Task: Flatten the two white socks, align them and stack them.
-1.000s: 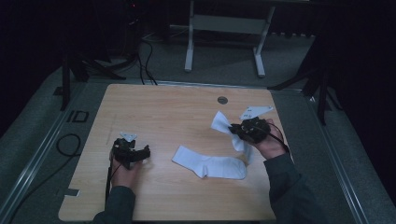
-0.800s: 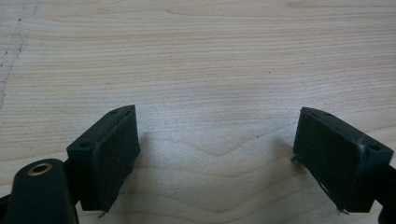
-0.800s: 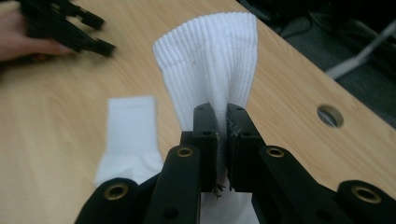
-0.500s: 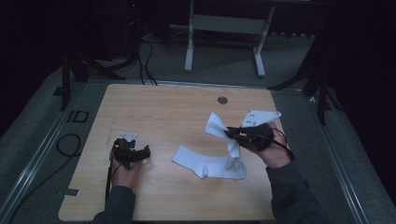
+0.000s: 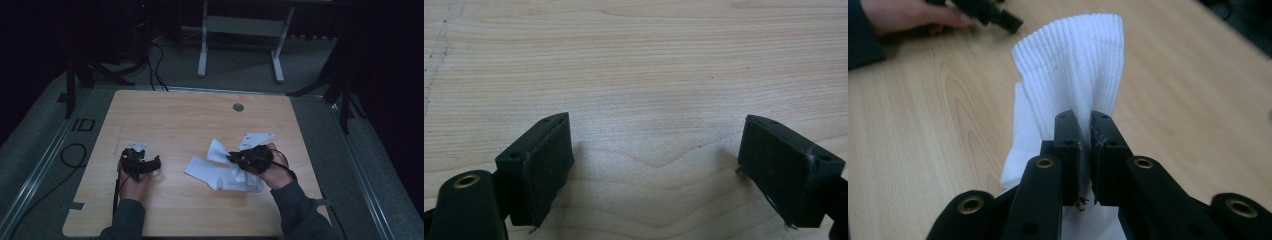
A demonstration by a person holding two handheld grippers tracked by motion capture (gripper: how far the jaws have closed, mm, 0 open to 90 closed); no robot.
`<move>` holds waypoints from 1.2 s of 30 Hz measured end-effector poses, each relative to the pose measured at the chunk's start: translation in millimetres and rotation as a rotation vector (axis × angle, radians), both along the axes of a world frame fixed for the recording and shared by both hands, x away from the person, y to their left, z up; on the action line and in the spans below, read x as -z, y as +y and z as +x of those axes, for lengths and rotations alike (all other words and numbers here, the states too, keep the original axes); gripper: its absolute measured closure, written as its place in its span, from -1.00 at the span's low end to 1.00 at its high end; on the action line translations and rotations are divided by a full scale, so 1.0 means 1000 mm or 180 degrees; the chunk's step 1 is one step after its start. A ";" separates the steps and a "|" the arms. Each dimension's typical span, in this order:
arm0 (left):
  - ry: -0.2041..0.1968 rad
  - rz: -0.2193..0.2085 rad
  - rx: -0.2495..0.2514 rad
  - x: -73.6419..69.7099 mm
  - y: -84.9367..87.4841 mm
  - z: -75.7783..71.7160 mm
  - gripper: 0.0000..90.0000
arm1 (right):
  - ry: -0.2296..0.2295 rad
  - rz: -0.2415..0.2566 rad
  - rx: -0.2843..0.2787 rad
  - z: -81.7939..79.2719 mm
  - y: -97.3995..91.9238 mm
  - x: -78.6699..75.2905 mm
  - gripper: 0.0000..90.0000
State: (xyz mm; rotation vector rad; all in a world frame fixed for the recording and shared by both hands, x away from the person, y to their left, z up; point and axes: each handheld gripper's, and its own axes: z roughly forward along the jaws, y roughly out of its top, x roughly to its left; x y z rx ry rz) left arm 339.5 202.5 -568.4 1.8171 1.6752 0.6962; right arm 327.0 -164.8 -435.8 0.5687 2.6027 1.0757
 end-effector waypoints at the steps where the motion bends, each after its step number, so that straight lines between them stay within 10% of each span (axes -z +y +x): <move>1: 0.0000 -0.0001 0.0001 0.000 0.000 0.000 -0.68 | 0.0033 -0.0008 0.0005 0.002 0.003 0.006 0.85; 36: -0.0083 -0.0003 -0.0069 -0.001 -0.003 -0.007 -0.39 | 0.0617 -0.0193 0.0289 0.025 0.067 0.088 0.83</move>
